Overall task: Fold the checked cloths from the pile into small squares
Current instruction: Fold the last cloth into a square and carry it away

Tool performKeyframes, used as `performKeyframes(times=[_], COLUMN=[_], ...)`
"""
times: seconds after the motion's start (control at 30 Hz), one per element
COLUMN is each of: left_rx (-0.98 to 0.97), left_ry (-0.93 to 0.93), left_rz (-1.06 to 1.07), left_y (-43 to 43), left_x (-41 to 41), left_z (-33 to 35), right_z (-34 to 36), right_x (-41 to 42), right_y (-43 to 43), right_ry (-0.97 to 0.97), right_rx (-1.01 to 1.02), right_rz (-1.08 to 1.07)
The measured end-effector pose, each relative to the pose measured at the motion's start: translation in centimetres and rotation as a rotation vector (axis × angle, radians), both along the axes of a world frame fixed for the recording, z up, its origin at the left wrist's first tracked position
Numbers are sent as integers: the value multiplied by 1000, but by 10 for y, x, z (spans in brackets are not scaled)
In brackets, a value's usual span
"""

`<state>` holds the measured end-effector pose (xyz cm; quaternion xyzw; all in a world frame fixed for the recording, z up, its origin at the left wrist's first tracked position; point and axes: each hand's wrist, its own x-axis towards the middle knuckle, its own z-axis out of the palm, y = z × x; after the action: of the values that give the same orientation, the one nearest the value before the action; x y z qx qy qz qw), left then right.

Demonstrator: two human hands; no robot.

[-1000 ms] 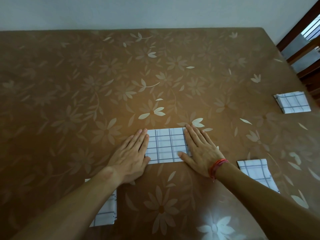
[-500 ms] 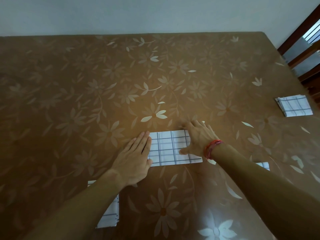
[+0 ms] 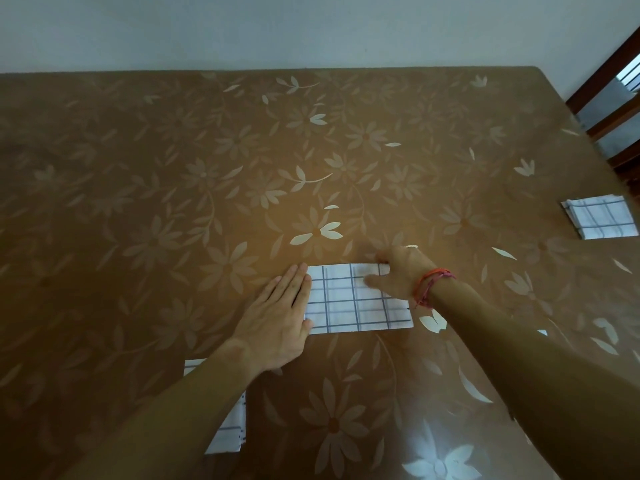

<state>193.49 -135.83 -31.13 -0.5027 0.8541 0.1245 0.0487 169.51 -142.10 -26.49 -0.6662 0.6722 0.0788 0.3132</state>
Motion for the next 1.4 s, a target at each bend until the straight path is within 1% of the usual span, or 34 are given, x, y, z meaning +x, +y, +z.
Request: performKeyframes(times=[0.1, 0.23, 0.3, 0.4, 0.47, 0.53, 0.7, 0.8, 0.93, 1.03, 1.13, 1.23, 1.33, 1.4], left_rx=[3, 9, 11, -7, -25, -32, -134, -171, -233, -280, -275, -251, -211, -204], left_ry=[4, 67, 135, 243, 281, 298, 320, 347, 282, 299, 325, 345, 357, 365], left_rz=[23, 87, 113, 112, 60, 9, -19, -2, -26, -46, -2, 29, 58, 65], left_y=[0, -6, -8, -2, 8, 20, 50, 60, 66, 70, 74, 77, 80, 82], left_x=[-5, -8, -10, -13, -16, -21, -30, -32, -28, -25, -23, -20, -17, -16], left_z=[4, 11, 15, 21, 22, 19, 11, 8, 3, 2, 3, 2, 0, 2], right_z=[0, 2, 0, -1, -1, 0, -1, -3, -3, -4, -6, -6, -6, -12], right_x=[-4, -8, -12, -16, -17, -14, 1, 9, 15, 17, 12, 2, -7, -8], right_y=[3, 10, 16, 27, 37, 48, 79, 96, 113, 122, 131, 144, 158, 163], right_ry=[-25, -85, -130, -236, -351, -498, -734, -874, -930, -917, -793, -593, -385, -258], right_rx=[-72, -99, -93, -113, -76, 9, 154, 247, 300, 279, 184, -19, -180, -317], right_rz=[-29, -82, -164, -351, -534, -718, -1034, -1141, -1162, -1114, -941, -637, -221, 19])
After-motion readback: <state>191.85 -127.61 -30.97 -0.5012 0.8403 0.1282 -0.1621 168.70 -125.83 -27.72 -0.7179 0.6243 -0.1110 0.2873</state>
